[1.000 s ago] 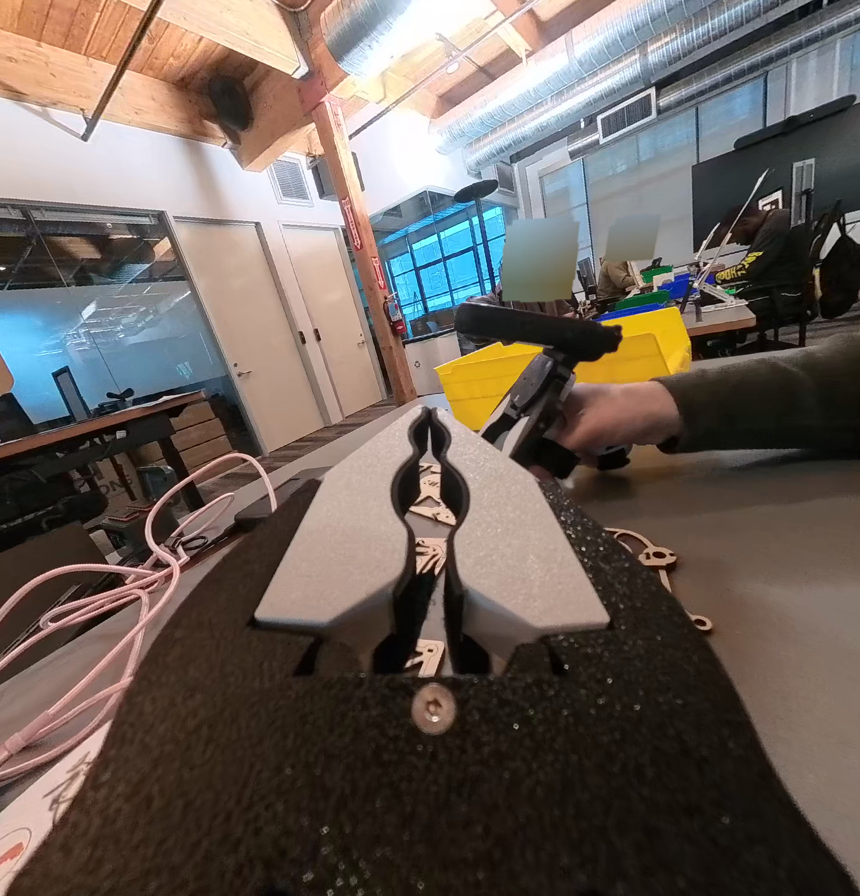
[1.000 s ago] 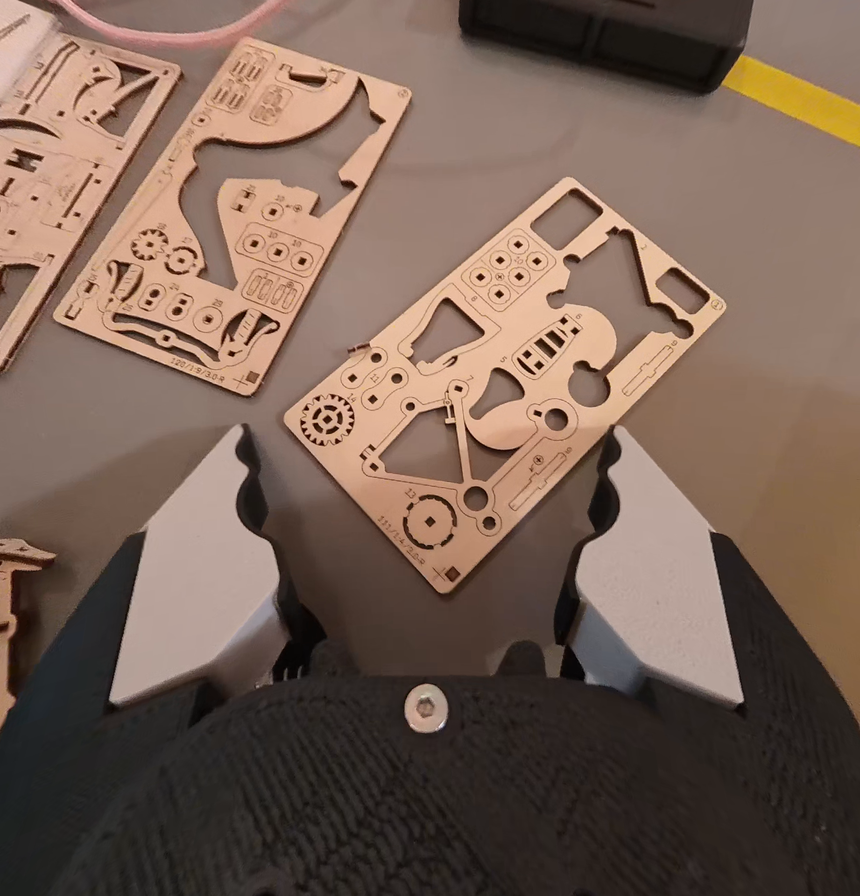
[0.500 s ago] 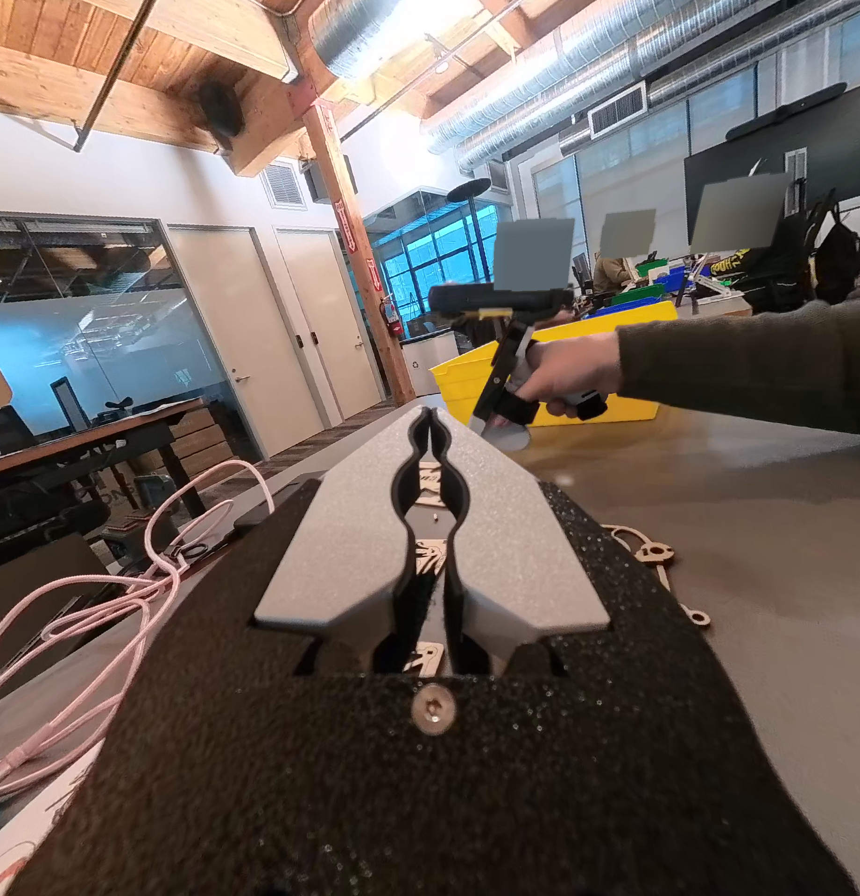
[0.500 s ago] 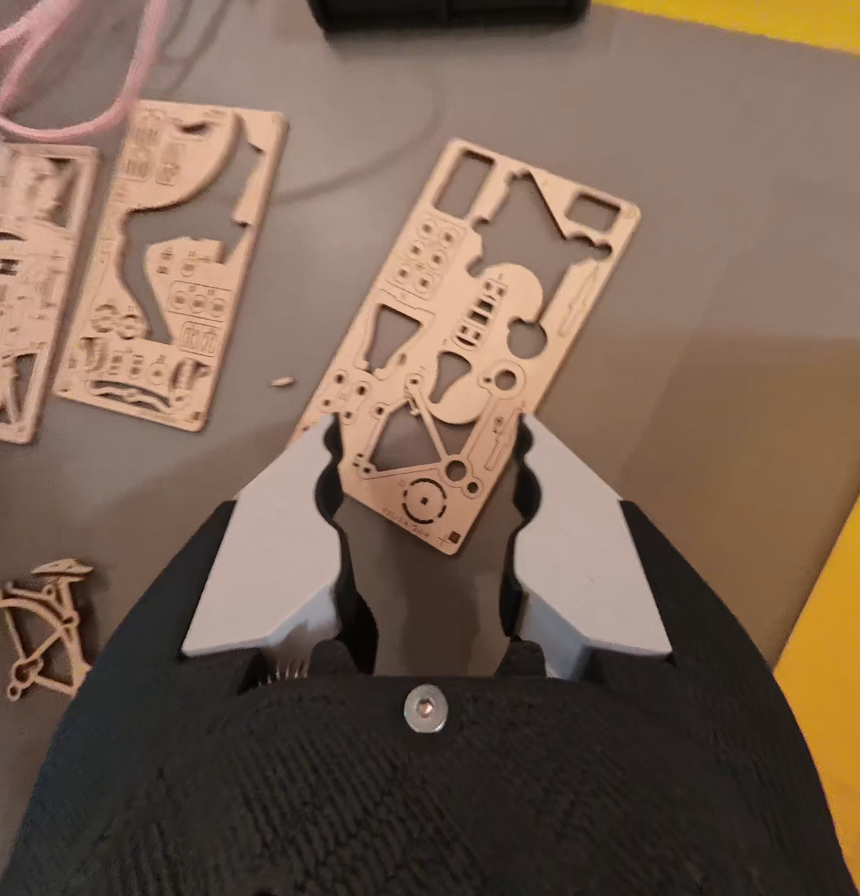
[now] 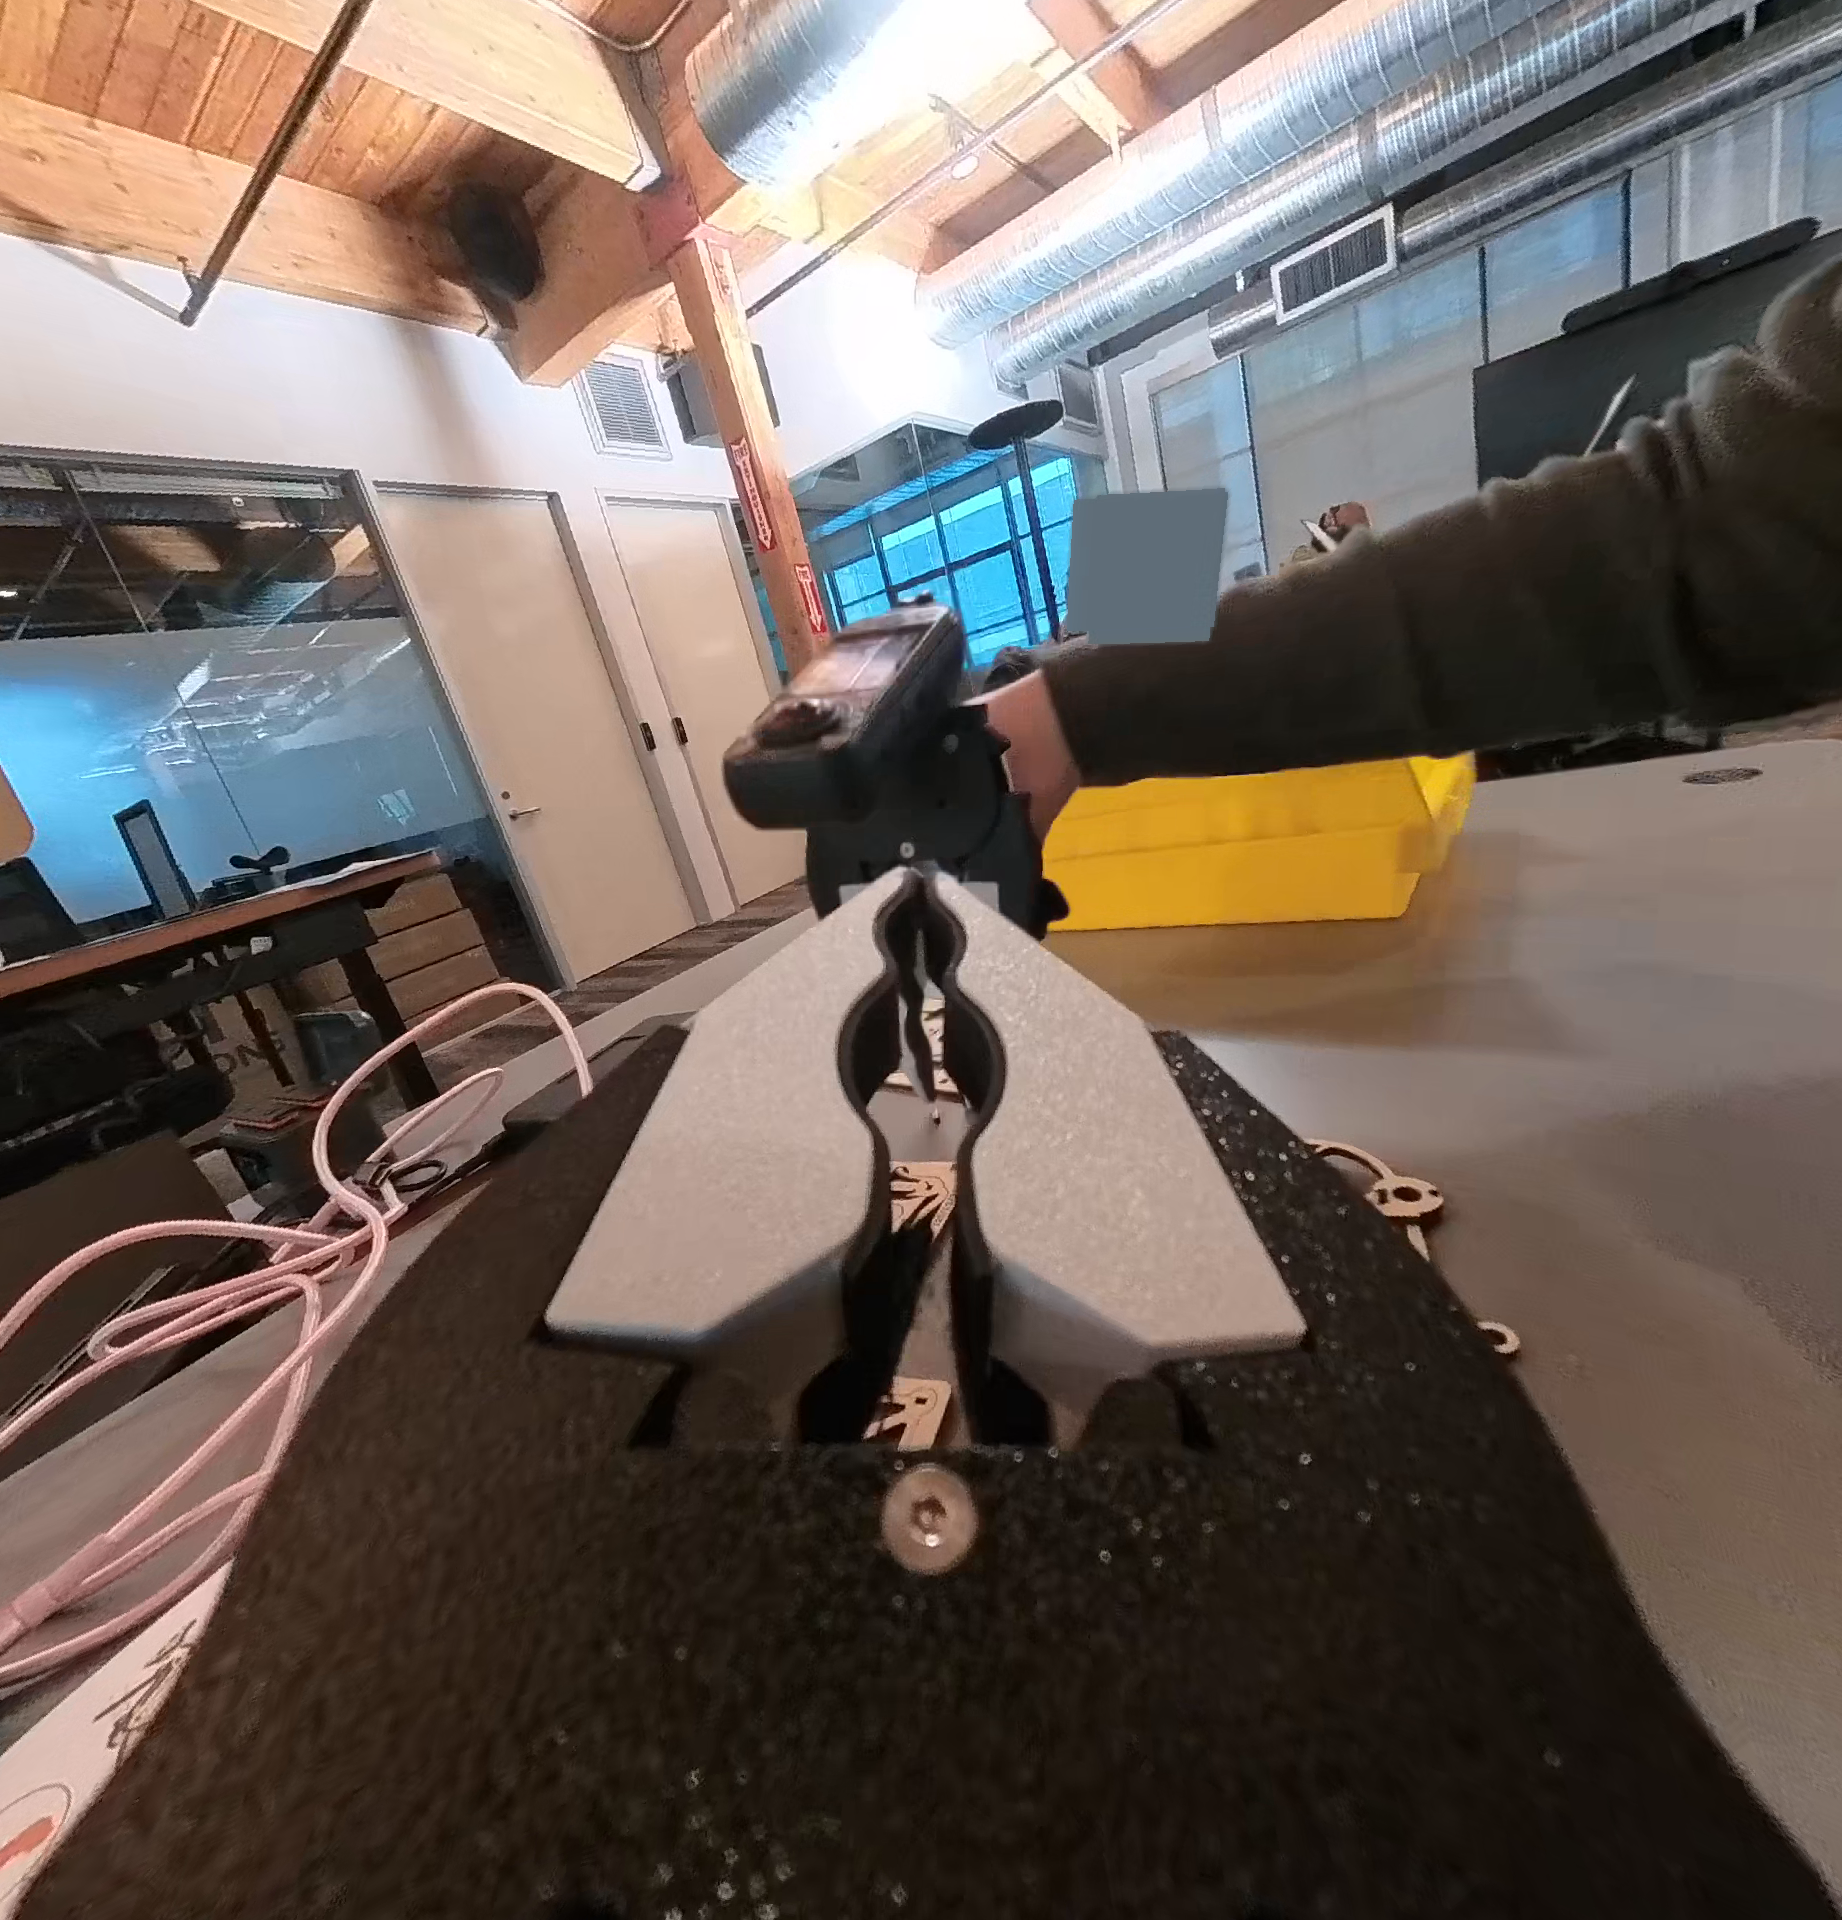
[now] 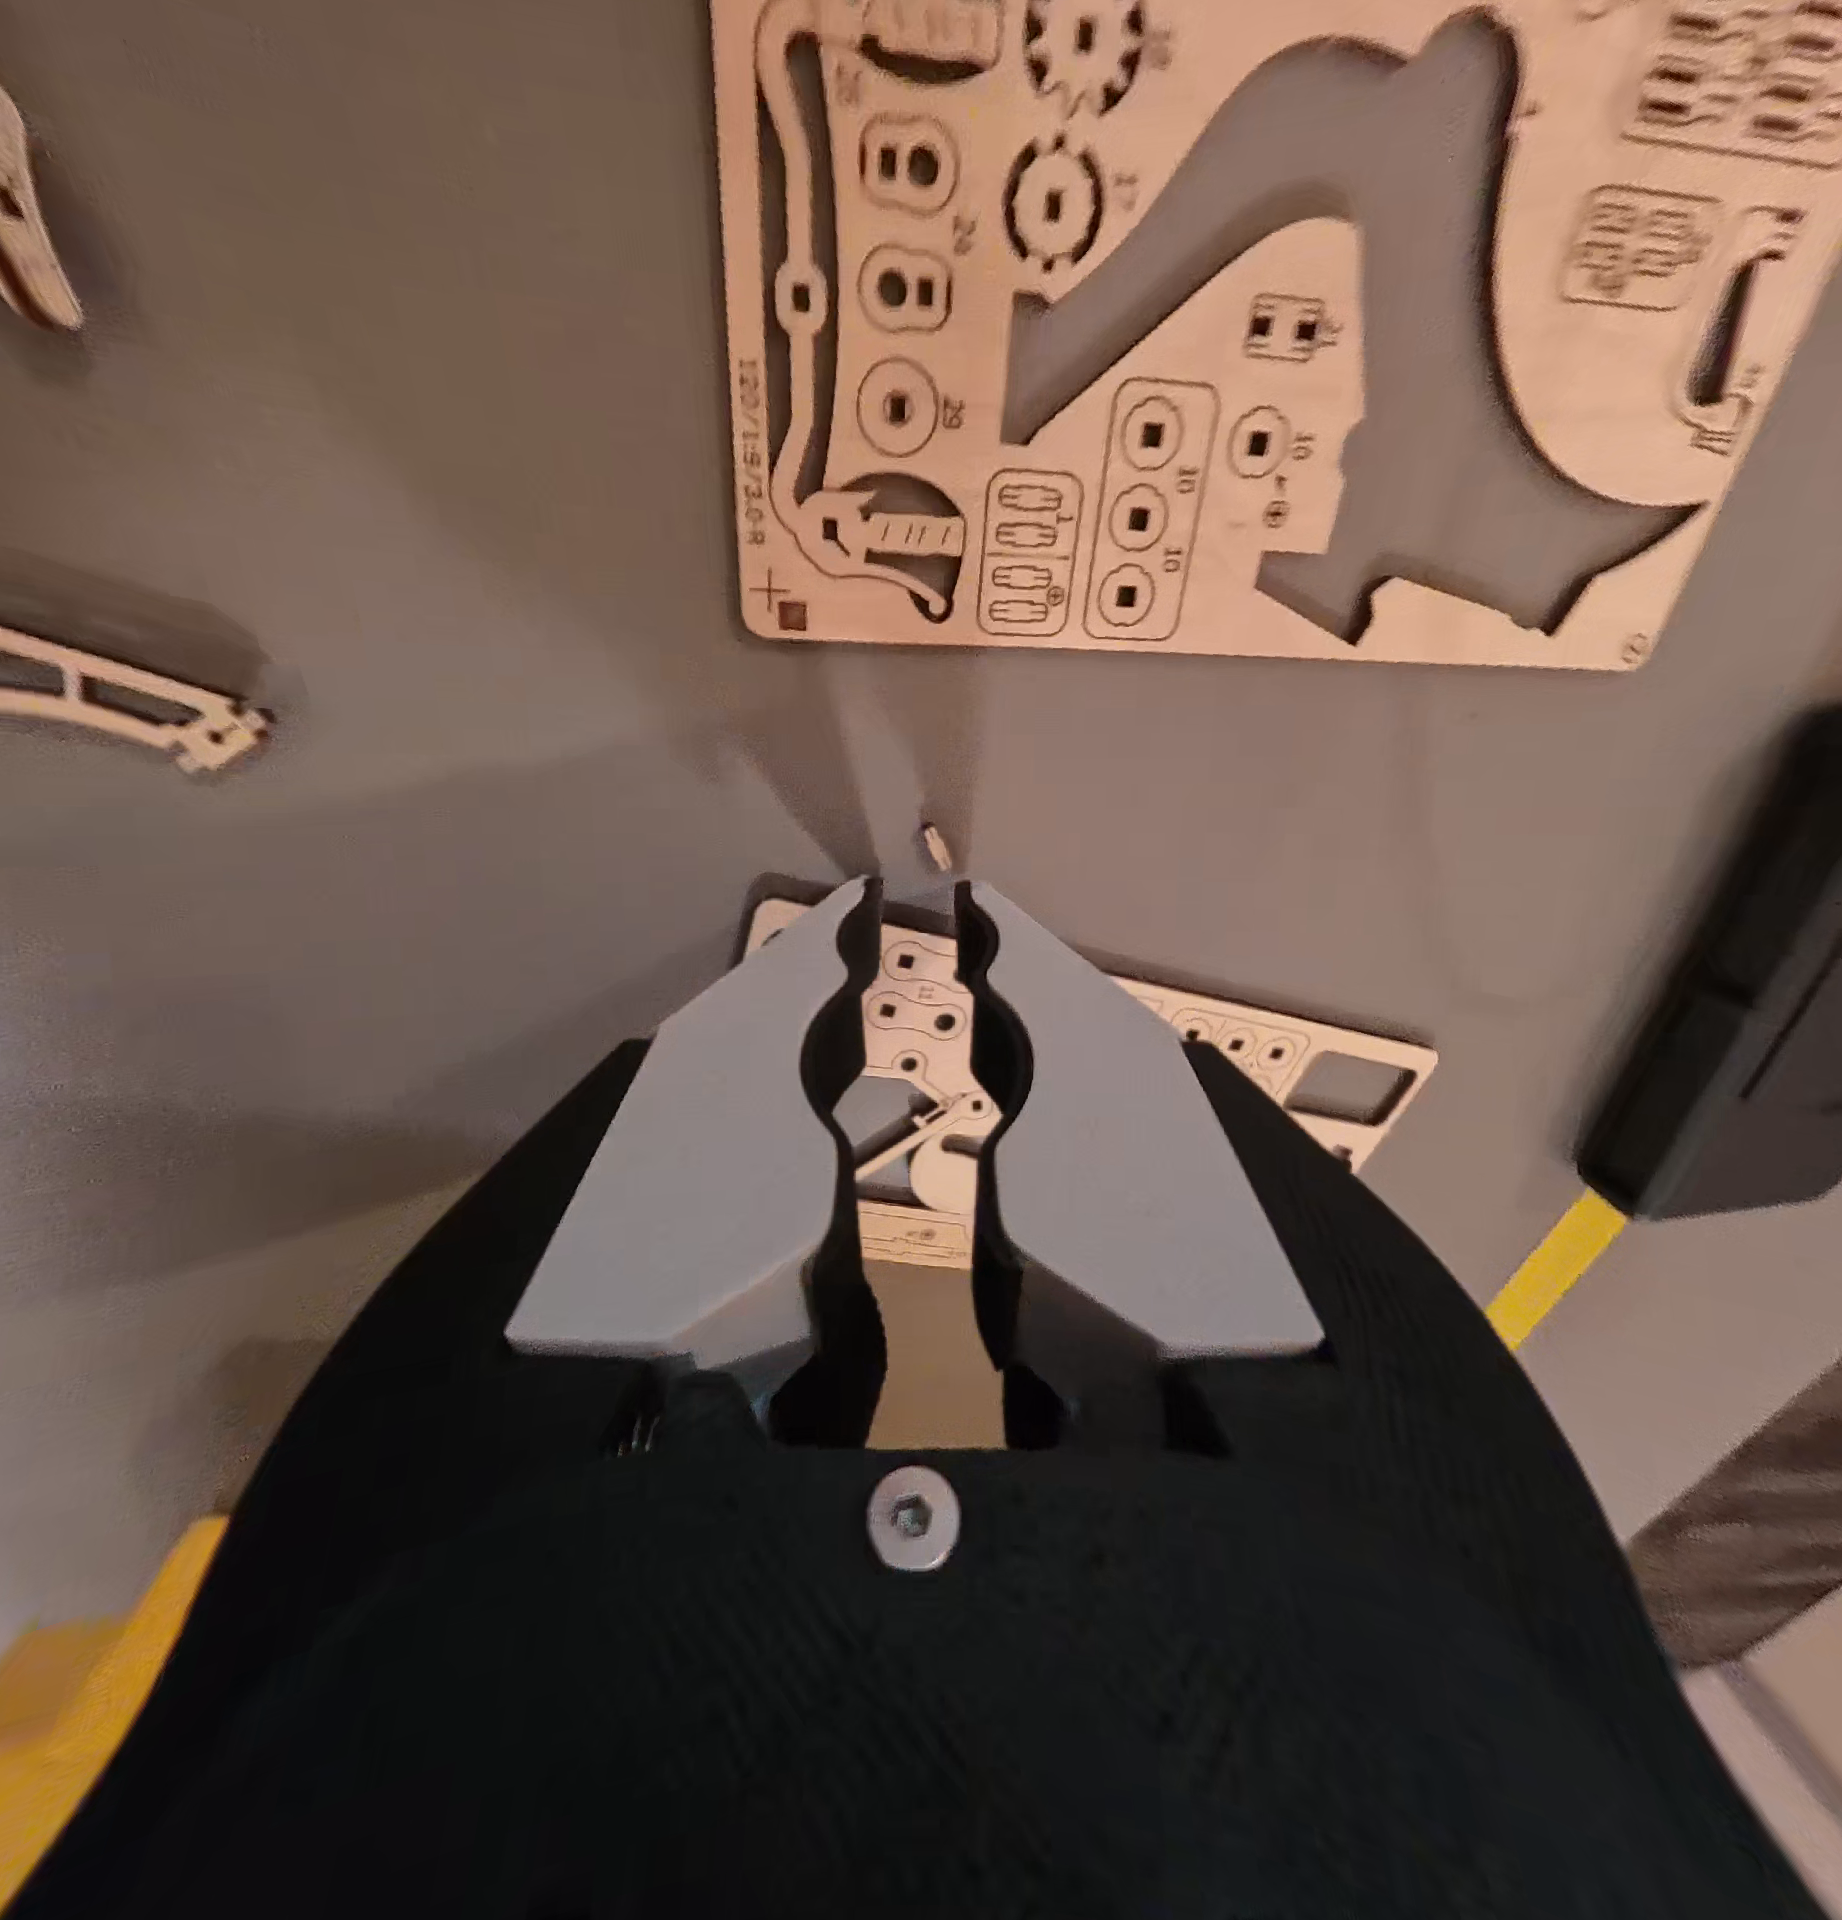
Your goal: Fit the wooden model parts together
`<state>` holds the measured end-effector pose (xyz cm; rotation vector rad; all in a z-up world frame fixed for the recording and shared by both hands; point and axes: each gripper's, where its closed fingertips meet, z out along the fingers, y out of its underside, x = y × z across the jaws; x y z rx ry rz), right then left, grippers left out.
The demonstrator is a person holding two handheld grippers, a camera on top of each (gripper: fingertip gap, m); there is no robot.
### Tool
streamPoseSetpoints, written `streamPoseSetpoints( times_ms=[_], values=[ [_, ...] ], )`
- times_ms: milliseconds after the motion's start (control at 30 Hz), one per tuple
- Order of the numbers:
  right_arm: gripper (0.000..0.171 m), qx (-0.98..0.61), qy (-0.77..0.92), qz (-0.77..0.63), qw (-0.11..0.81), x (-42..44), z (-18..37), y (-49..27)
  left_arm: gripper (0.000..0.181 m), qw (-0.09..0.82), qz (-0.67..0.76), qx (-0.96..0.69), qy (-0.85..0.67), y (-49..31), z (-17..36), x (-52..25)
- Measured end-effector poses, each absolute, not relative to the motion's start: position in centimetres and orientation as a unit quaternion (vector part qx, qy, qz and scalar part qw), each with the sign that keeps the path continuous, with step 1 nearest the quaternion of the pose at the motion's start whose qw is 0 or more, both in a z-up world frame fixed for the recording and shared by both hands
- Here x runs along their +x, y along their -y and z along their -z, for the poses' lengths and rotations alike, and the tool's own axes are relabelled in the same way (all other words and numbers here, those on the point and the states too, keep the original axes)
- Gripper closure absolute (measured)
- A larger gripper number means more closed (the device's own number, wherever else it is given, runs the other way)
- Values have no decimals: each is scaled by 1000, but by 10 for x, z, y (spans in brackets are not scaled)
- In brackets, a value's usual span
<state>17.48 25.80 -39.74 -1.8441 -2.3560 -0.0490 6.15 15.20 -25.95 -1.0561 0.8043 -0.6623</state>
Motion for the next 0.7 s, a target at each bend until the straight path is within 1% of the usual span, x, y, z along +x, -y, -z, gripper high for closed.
streamPoseSetpoints(
  times_ms=[167,233,300,400,467,567,633,700],
  values=[
    [157,-593,802,-3,74,165,395,-260,181,737,299,-479,-372,-151,260,63],
    [161,-592,804,-7,61,166,399,-258,181,736,300,-480,-372,-151,260,63],
    [170,-596,801,-18,59,163,399,-256,181,736,300,-479,-372,-151,260,63],
    [171,-597,799,15,71,168,396,-261,181,735,298,-477,-378,-149,261,65],
    [171,-601,792,29,104,173,375,-257,181,734,298,-476,-382,-148,261,66],
    [171,-610,767,61,190,190,319,-244,181,733,301,-477,-380,-149,261,66],
    [171,-633,727,102,245,220,278,-237,181,732,304,-480,-375,-151,261,65],
    [171,-687,658,150,270,270,246,-231,181,731,307,-483,-370,-152,261,64]
  ],
)
